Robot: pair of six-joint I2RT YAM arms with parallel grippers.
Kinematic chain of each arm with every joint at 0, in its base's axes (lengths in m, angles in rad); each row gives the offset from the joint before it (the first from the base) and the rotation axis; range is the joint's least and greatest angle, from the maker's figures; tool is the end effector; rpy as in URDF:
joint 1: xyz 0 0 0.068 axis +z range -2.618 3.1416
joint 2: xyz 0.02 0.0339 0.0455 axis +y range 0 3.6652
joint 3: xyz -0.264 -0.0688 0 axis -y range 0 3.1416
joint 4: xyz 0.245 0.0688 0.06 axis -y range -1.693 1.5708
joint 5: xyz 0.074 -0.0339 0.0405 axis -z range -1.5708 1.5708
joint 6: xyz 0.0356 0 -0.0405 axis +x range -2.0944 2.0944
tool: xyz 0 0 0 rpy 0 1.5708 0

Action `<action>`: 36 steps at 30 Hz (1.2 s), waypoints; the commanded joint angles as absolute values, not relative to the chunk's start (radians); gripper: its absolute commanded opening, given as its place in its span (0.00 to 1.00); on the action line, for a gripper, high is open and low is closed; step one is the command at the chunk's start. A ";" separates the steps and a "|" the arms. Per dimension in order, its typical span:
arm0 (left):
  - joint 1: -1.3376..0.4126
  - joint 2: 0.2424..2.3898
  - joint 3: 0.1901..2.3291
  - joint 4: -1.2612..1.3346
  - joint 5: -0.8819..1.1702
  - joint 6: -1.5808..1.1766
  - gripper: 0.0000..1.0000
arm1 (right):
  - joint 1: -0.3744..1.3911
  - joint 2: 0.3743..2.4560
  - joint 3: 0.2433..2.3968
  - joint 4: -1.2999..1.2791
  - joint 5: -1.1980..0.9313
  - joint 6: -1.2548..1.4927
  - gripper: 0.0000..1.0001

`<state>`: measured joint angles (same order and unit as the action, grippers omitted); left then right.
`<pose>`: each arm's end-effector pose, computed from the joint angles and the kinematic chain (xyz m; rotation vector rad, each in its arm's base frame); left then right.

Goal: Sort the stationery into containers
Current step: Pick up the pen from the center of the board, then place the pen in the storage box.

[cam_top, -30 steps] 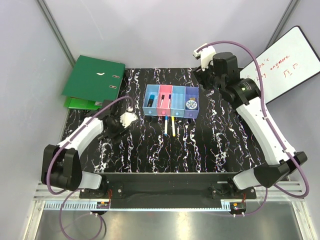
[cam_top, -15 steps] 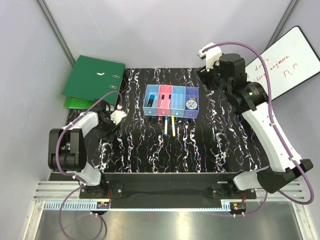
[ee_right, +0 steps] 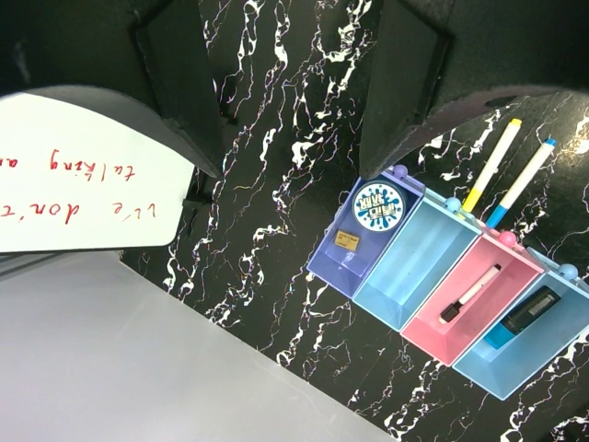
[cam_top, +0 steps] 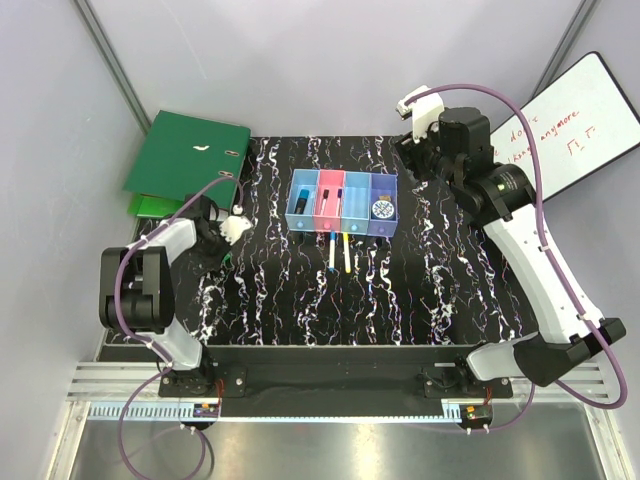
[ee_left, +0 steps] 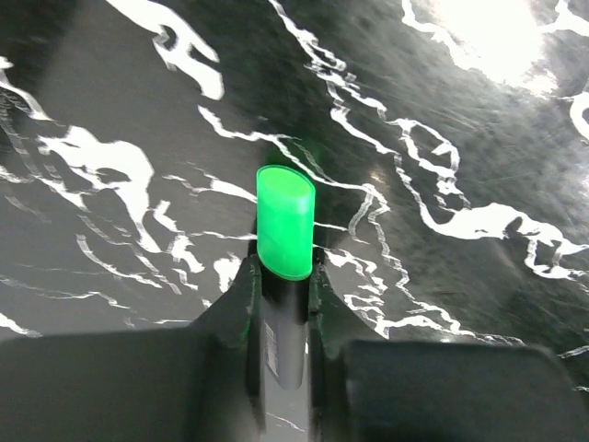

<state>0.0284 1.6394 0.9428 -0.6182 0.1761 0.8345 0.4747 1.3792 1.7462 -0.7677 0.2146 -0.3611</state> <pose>0.2922 0.0021 0.1602 1.1417 2.5955 -0.0748 0.2499 0.1199 0.4742 -0.6674 1.8475 -0.1370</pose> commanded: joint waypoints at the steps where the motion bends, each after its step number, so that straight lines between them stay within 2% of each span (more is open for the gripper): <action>1: 0.035 1.689 0.934 -0.572 0.189 0.833 0.00 | 0.468 1.381 1.789 -0.741 0.189 -0.348 0.68; 6: 0.017 1.646 1.049 -0.675 0.289 0.755 0.00 | 0.466 1.381 1.789 -0.741 0.195 -0.351 0.68; 12: -0.055 1.611 1.386 -0.796 0.513 0.517 0.00 | 0.465 1.393 1.787 -0.739 0.196 -0.356 0.67; 20: -0.181 1.830 1.825 -0.775 0.656 0.102 0.00 | 0.462 1.414 1.786 -0.736 0.210 -0.364 0.67; 27: -0.268 2.106 2.106 -0.703 0.588 -0.063 0.00 | 0.462 1.416 1.769 -0.735 0.221 -0.370 0.67; 30: -0.291 2.190 2.125 -0.657 0.516 -0.106 0.00 | 0.460 1.422 1.764 -0.735 0.221 -0.370 0.67; 36: -0.305 2.224 2.076 -0.618 0.387 -0.126 0.00 | 0.460 1.437 1.773 -0.735 0.224 -0.370 0.67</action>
<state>-0.3019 2.2566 2.0716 -0.6933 0.4915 -0.0780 0.4671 1.4258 1.7485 -0.7673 0.2169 -0.3630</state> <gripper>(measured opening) 0.180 0.675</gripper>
